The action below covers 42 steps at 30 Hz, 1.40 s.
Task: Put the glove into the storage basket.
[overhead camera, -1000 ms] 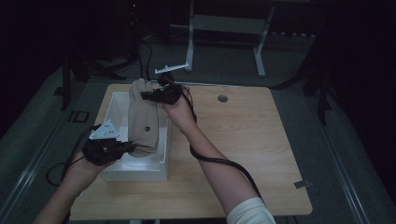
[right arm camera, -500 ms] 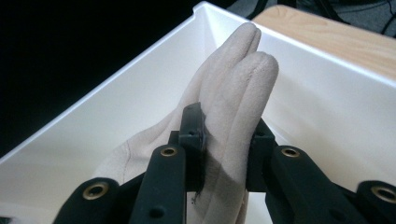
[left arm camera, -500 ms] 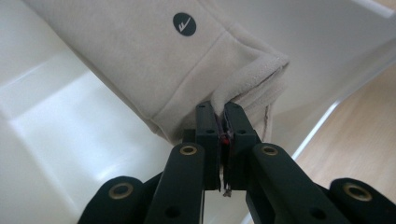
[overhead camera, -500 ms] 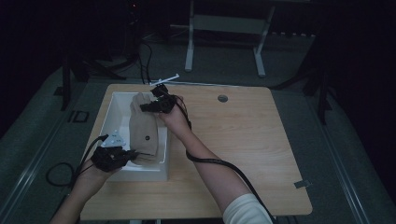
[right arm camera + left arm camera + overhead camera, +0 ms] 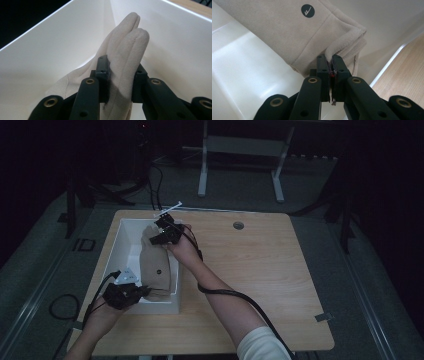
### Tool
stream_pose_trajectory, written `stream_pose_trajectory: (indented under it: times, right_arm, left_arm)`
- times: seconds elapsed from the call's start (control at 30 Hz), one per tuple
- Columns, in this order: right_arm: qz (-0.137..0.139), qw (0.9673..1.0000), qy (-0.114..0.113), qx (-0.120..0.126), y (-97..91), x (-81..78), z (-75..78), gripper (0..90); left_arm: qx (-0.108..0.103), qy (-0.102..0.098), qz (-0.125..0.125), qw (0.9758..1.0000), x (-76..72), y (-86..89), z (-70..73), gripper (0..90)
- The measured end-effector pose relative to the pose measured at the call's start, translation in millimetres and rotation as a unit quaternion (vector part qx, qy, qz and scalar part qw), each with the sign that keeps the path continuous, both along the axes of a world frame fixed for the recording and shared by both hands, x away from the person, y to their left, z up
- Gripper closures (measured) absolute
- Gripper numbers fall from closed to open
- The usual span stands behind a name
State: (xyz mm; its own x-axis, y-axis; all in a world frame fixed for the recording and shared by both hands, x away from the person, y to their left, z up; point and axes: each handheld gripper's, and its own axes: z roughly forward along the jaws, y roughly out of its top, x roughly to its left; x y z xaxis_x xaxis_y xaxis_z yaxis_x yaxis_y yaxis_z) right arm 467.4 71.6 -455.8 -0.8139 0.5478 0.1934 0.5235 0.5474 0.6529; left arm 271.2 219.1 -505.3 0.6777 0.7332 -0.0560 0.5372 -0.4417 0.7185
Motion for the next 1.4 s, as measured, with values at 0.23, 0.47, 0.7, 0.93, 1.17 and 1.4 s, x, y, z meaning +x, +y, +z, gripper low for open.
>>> stream_pose_trajectory:
  times: [0.23, 0.47, 0.7, 0.93, 1.17, 1.4]
  right_arm:
    - [0.007, 0.9997, -0.008, -0.021, 4.1, -0.2, 1.2, 58.6]
    - [0.01, 0.9997, -0.02, -0.007, 1.6, -3.0, 3.5, 43.0]
    - [0.046, 0.9983, -0.003, 0.036, -11.2, -6.2, 12.5, 19.3]
    - [0.053, 0.9966, -0.016, 0.061, -32.4, -14.7, 27.5, 17.1]
    - [0.049, 0.9963, -0.039, 0.06, -65.5, -21.5, 39.9, 17.0]
    - [0.041, 0.9957, -0.055, 0.063, -100.1, -30.8, 52.5, 17.0]
  left_arm:
    - [0.003, 0.021, -0.005, 0.9998, 2.9, -4.6, -5.1, 70.9]
    - [-0.011, 0.024, 0.004, 0.9997, 2.3, -4.3, -4.5, 64.1]
    - [-0.036, 0.001, 0.027, 0.999, -1.9, -10.4, 6.2, 55.8]
    - [-0.081, -0.021, 0.055, 0.995, -5.8, -11.2, 27.8, 34.1]
    - [-0.124, -0.058, 0.05, 0.9893, -9.5, -20.3, 48.6, 9.4]
    - [-0.147, -0.082, 0.035, 0.9851, -13.0, -39.9, 67.6, 9.4]
